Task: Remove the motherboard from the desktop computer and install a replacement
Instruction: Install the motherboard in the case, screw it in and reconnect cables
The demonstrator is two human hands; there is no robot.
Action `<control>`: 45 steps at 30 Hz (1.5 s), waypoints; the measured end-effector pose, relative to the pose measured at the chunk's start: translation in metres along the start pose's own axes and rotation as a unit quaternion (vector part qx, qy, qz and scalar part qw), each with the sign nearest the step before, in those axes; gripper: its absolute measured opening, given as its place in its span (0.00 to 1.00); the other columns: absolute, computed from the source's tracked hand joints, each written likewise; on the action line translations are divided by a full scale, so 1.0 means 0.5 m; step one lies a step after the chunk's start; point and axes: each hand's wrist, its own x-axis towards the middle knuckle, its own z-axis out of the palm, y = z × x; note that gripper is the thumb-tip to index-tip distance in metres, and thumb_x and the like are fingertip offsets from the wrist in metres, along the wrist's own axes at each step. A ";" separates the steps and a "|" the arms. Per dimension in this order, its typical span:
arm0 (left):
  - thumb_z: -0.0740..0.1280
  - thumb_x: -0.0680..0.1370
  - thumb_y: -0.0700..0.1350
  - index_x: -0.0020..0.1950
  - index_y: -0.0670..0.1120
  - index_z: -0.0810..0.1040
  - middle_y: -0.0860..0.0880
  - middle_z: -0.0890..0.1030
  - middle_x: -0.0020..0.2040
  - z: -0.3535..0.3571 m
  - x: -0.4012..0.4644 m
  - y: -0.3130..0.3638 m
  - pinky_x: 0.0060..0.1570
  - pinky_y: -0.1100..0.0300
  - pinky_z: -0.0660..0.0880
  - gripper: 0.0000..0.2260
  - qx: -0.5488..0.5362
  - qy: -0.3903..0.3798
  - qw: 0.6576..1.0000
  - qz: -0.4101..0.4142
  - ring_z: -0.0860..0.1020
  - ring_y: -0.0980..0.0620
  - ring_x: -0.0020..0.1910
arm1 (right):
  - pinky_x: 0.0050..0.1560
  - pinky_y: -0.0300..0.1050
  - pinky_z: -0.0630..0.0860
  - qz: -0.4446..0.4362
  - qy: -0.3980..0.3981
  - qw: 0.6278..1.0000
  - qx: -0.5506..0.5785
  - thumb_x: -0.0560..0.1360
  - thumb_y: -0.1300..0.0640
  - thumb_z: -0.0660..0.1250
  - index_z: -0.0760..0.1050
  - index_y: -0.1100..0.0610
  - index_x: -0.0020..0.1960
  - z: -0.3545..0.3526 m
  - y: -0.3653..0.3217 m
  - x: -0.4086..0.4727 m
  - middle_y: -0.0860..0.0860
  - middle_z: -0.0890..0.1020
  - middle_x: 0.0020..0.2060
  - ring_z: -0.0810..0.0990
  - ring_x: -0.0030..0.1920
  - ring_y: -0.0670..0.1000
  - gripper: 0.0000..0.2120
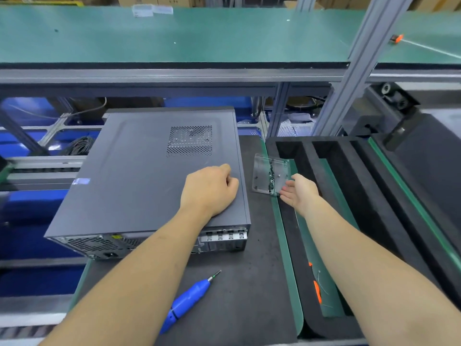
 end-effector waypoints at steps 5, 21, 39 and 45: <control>0.60 0.77 0.47 0.41 0.44 0.72 0.47 0.77 0.32 -0.036 -0.028 0.017 0.33 0.55 0.69 0.08 -0.044 -0.012 0.998 0.034 0.74 0.42 0.33 | 0.58 0.58 0.80 -0.145 0.031 0.977 -0.151 0.78 0.59 0.61 0.79 0.60 0.46 0.029 0.031 -0.107 0.54 0.84 0.44 0.84 0.51 0.57 0.08; 0.62 0.81 0.56 0.68 0.47 0.67 0.47 0.68 0.65 0.036 -0.390 -0.136 0.53 0.46 0.75 0.20 0.050 -0.321 0.940 0.108 0.68 0.42 0.64 | 0.76 0.65 0.44 -0.405 0.006 0.623 -0.669 0.81 0.35 0.41 0.56 0.42 0.79 0.231 0.122 -0.355 0.51 0.53 0.80 0.46 0.80 0.57 0.28; 0.59 0.77 0.59 0.48 0.48 0.76 0.49 0.80 0.47 -0.062 -0.363 -0.294 0.41 0.54 0.70 0.15 0.158 -0.220 0.956 0.115 0.81 0.44 0.48 | 0.73 0.64 0.52 -0.428 0.065 0.602 -0.671 0.76 0.35 0.42 0.60 0.39 0.74 0.234 0.130 -0.337 0.50 0.61 0.78 0.54 0.78 0.56 0.28; 0.60 0.73 0.50 0.33 0.48 0.70 0.48 0.73 0.29 -0.194 -0.195 -0.218 0.25 0.58 0.68 0.11 0.009 0.212 0.973 0.087 0.74 0.43 0.28 | 0.64 0.59 0.62 -0.424 0.069 0.654 -0.623 0.77 0.35 0.58 0.71 0.41 0.66 0.235 0.085 -0.327 0.49 0.68 0.66 0.63 0.68 0.54 0.20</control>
